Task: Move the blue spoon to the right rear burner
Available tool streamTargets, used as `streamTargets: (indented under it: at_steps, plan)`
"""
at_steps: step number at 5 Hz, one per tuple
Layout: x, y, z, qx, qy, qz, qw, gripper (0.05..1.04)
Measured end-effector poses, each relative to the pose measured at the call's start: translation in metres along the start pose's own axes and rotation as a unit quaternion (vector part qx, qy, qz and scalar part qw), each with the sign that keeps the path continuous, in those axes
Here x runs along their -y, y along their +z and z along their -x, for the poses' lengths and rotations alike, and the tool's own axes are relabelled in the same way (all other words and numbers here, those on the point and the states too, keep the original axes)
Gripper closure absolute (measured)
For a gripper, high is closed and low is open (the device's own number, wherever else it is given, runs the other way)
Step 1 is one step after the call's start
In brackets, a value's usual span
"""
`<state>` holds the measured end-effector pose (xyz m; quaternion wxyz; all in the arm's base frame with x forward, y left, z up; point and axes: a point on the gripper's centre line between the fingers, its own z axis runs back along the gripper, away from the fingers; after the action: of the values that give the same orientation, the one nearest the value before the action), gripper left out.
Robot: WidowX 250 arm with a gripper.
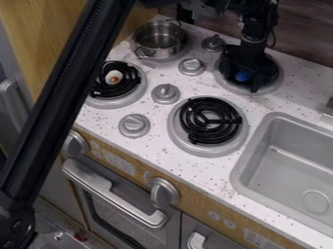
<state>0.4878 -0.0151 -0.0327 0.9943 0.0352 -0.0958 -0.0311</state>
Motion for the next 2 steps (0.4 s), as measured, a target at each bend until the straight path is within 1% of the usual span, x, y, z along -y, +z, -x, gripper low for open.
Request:
streamTargets:
  at_steps: [1,2]
  plan:
    - [-0.005,0.020,0.007,0.009,0.001,-0.012,0.9999,0.083]
    - [-0.016,0.044,0.027,0.010,0.010,-0.025,0.9996,0.083]
